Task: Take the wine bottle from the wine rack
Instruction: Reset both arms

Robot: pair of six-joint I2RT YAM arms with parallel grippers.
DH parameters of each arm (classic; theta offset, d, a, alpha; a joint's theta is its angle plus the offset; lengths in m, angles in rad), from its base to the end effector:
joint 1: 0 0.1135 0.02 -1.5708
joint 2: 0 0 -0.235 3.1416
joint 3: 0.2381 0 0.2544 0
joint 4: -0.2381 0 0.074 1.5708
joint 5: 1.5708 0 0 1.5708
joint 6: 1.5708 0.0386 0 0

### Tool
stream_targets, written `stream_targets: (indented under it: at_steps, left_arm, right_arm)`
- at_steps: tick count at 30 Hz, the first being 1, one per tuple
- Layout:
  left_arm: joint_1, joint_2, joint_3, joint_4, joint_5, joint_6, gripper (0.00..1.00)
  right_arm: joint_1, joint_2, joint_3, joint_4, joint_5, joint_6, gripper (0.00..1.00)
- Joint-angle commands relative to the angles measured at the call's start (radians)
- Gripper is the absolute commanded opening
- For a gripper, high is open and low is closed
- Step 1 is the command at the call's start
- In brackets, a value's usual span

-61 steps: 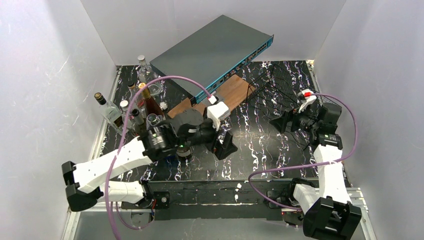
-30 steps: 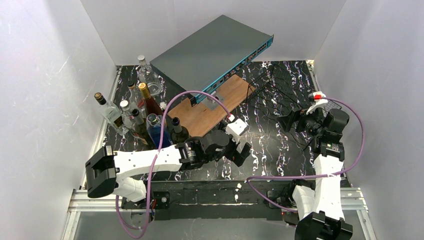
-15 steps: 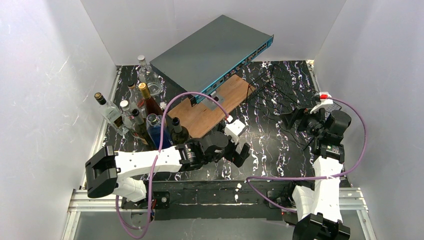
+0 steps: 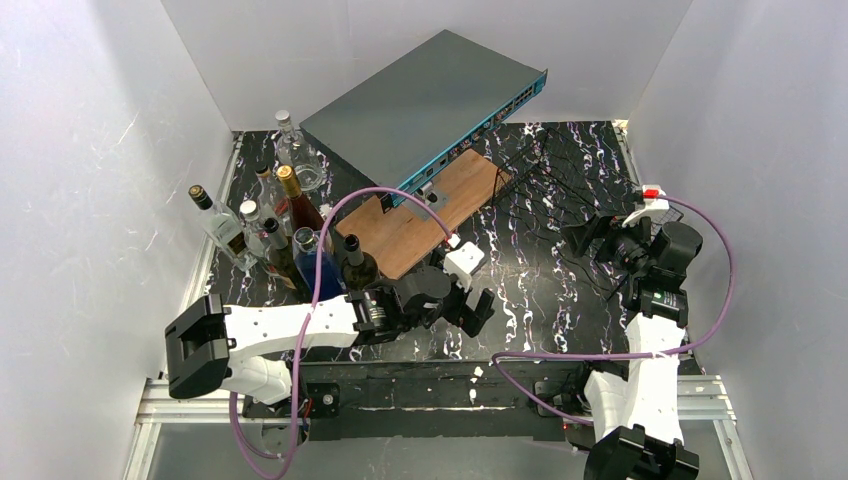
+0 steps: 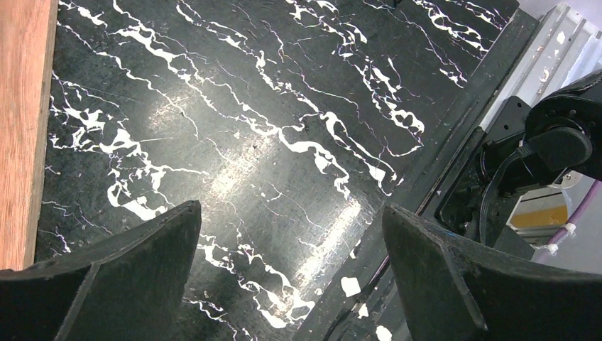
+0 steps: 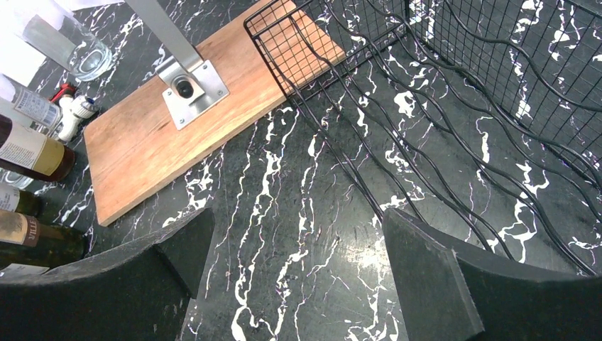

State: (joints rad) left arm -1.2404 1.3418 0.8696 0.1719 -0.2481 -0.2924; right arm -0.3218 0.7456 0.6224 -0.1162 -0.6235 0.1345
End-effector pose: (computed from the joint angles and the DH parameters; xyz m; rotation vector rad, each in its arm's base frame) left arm 0.1130 -0.3001 0.2504 0.7259 1.8050 -0.8165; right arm 0.1991 -0.0426 0.2771 -0.0351 1.7840 0.4280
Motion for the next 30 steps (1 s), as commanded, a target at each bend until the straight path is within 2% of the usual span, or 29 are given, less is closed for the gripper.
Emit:
stream_targets:
  at_steps: [1,30]
  left_arm:
    - [-0.005,-0.047,-0.012,0.012,-0.031,-0.003,0.98]
    - [-0.005,-0.055,-0.022,0.011,-0.022,-0.010,0.98]
  right_arm:
    - [-0.006,-0.014,-0.004,0.050,0.002,0.014,0.98]
    - [-0.008,-0.016,-0.009,0.056,-0.004,0.010,0.99]
